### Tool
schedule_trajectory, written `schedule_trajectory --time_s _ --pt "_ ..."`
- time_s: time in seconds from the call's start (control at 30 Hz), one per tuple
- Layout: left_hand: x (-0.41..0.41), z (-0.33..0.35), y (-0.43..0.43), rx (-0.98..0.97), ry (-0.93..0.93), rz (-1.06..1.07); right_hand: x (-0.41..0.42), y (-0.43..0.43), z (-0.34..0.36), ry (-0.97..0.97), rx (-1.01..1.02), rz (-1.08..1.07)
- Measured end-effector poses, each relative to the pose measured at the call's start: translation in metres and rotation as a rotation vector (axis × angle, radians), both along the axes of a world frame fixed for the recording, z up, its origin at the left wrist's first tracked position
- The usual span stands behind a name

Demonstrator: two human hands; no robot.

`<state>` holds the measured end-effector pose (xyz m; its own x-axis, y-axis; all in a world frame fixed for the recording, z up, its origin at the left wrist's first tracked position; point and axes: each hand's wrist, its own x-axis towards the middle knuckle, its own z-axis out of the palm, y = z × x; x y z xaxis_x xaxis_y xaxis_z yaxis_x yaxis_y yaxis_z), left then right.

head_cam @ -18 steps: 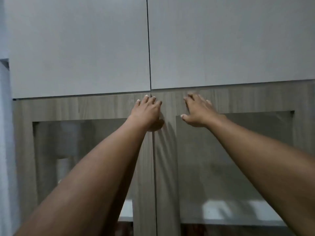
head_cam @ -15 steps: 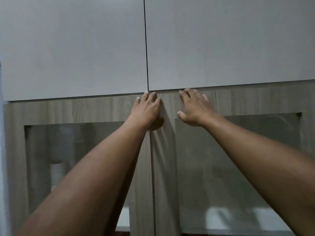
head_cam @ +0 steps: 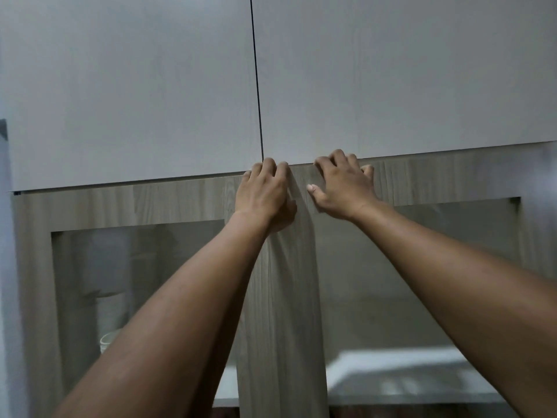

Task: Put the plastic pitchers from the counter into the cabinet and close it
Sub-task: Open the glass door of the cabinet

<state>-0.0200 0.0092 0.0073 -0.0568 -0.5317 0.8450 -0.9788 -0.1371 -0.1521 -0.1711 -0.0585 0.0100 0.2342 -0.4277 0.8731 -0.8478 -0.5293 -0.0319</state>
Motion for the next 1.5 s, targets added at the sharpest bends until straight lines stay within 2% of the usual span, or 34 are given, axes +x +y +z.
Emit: schedule_trajectory --time_s 0.2,0.4,0.53,0.77,0.93,1.03,1.1,1.27,1.5 --pt "-0.039 -0.004 0.090 -0.117 0.027 -0.205 -0.029 0.081 -0.012 -0.249 -0.033 0.110" --pt "-0.110 -0.015 0.171 -0.321 0.263 -0.679 -0.090 0.168 -0.011 -0.522 -0.028 0.245" --pt "-0.172 -0.025 0.205 -0.447 0.332 -0.953 -0.150 0.218 -0.007 -0.594 0.031 0.344" --pt "-0.291 -0.066 0.236 -0.259 0.279 -1.221 -0.261 0.291 -0.007 -0.937 0.241 0.609" --pt "-0.381 -0.093 0.242 -0.200 0.270 -1.282 -0.353 0.336 -0.019 -0.943 0.342 0.590" --pt "-0.433 -0.112 0.242 -0.139 0.253 -1.289 -0.402 0.361 -0.029 -0.951 0.326 0.490" --pt "-0.464 -0.129 0.236 -0.071 0.220 -1.261 -0.427 0.370 -0.039 -0.943 0.276 0.324" --pt "-0.525 -0.166 0.218 0.118 0.088 -1.182 -0.483 0.365 -0.074 -0.716 0.090 -0.161" --pt "-0.582 -0.188 0.162 0.243 -0.073 -1.161 -0.556 0.327 -0.138 -0.397 -0.091 -0.608"
